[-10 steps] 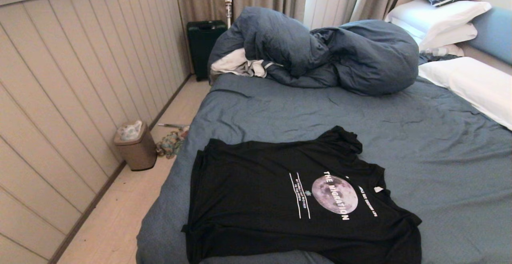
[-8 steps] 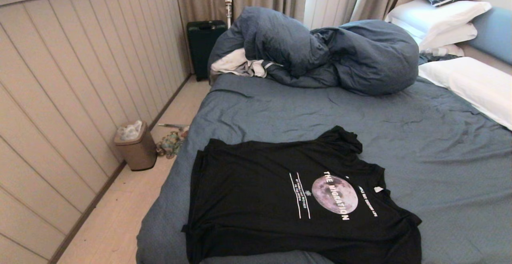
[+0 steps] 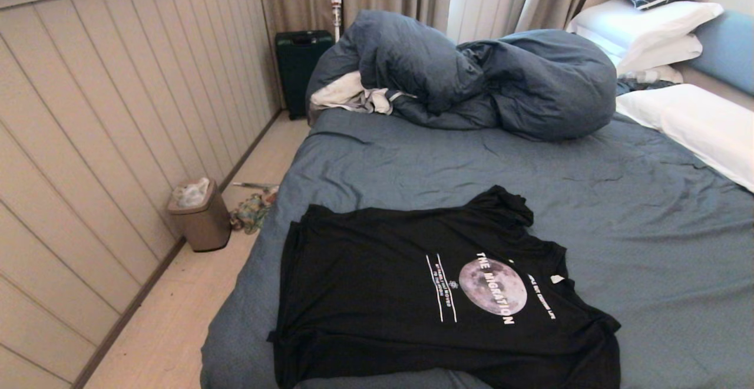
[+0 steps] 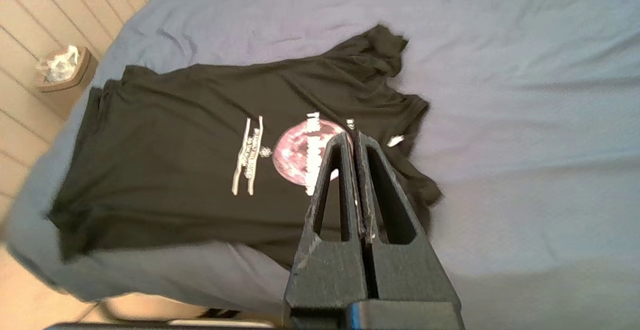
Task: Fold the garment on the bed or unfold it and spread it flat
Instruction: Fold the black T-shirt
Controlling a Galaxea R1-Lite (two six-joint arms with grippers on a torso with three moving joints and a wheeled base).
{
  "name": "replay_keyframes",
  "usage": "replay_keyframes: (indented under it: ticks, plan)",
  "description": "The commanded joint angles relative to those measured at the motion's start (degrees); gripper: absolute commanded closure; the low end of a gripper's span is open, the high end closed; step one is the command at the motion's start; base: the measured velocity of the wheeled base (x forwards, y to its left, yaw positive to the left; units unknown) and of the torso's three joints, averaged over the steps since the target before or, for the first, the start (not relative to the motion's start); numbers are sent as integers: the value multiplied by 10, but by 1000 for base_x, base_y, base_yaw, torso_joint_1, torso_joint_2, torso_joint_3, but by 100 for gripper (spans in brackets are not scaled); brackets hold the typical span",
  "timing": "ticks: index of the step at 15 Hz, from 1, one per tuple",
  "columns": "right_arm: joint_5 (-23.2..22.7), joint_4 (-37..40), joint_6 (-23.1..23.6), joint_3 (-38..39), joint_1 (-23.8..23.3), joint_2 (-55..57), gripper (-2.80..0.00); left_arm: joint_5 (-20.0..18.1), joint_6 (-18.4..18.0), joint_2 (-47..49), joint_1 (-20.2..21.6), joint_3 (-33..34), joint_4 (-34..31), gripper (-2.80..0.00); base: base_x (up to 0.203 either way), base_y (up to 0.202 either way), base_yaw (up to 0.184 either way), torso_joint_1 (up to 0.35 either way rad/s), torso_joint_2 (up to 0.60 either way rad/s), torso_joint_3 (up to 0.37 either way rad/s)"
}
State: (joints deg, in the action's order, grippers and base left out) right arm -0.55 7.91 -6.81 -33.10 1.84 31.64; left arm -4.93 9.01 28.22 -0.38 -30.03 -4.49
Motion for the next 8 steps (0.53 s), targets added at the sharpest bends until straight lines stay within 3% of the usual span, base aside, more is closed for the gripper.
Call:
replay_keyframes:
  ticks: [1, 4, 6, 8]
  plan:
    - [-1, 2, -14, -59, 2, 182, 0, -10, 13, 197, -2, -57, -3, 0, 0, 0, 0, 0, 0, 0]
    - [-28, 6, -71, -130, -39, 393, 0, -26, 33, 433, -45, -112, -9, 0, 0, 0, 0, 0, 0, 0]
    - [-86, 7, -89, -155, -120, 493, 0, -32, 46, 566, -124, -131, -11, 0, 0, 0, 0, 0, 0, 0]
    - [-148, 8, -70, -167, -189, 550, 0, -33, 71, 668, -211, -151, -12, 0, 0, 0, 0, 0, 0, 0]
